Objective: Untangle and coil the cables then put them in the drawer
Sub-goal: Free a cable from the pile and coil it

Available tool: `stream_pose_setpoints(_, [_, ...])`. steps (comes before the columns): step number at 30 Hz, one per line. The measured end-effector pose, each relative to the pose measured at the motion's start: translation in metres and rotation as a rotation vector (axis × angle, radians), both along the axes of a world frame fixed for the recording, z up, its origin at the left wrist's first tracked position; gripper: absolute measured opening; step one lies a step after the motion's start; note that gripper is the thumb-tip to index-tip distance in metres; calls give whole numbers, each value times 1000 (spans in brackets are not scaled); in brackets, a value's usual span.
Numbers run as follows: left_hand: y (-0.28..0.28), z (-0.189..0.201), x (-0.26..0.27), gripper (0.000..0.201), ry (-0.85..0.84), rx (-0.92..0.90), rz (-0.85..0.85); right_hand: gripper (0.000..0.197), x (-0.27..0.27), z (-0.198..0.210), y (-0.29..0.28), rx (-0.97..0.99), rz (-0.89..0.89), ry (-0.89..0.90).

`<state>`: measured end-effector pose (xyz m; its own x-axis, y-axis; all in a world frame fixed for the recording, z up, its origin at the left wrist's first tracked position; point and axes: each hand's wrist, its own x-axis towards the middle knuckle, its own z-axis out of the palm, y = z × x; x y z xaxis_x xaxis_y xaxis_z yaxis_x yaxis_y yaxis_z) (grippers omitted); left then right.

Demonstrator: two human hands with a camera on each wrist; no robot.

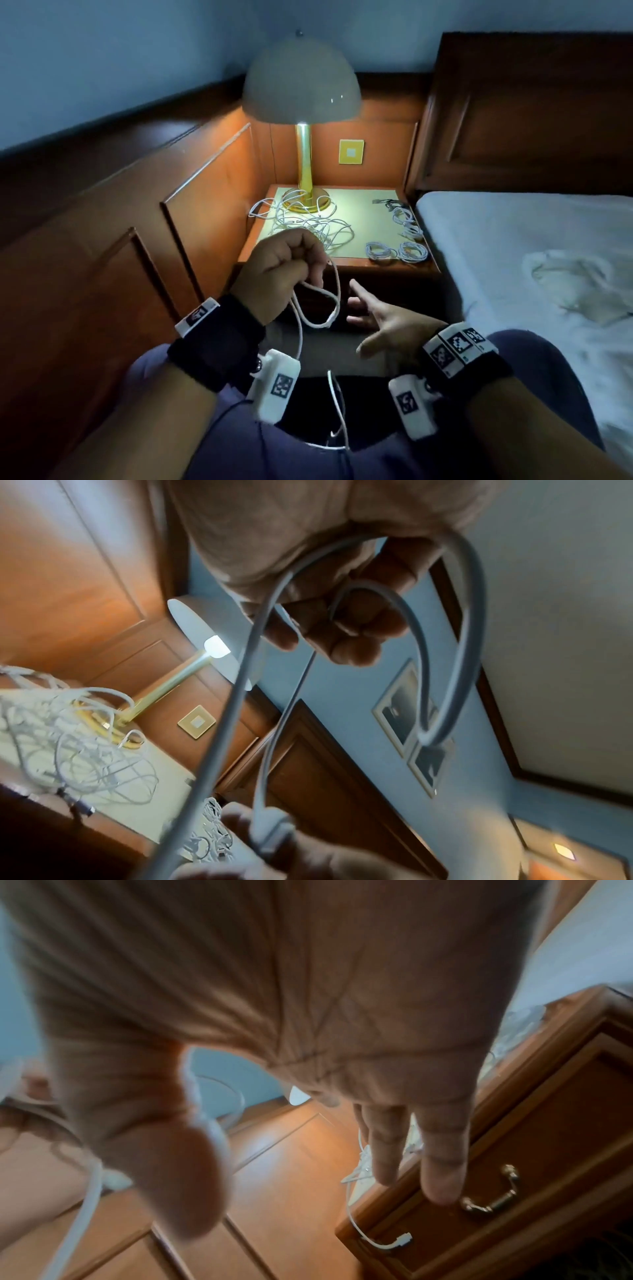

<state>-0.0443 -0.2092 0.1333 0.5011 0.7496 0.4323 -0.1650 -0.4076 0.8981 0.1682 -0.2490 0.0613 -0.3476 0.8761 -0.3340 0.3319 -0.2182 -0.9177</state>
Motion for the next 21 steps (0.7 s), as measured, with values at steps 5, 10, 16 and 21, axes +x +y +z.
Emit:
stream_pose_setpoints(5, [-7, 4, 13, 36, 117, 149, -106, 97, 12, 7, 3, -11, -211, 443])
stream_pose_setpoints(10, [-3, -37, 32, 37, 208, 139, -130, 30, 17, -20, -3, 41, -346, 485])
stream_pose_setpoints(16, [24, -87, 40, 43, 106, -10, 215, 34, 44, 8, -3, -31, -613, 796])
stream_pose_setpoints(21, [44, -127, 32, 9, 340, -178, 223, 20, 77, 3, 3, 16, -801, 1083])
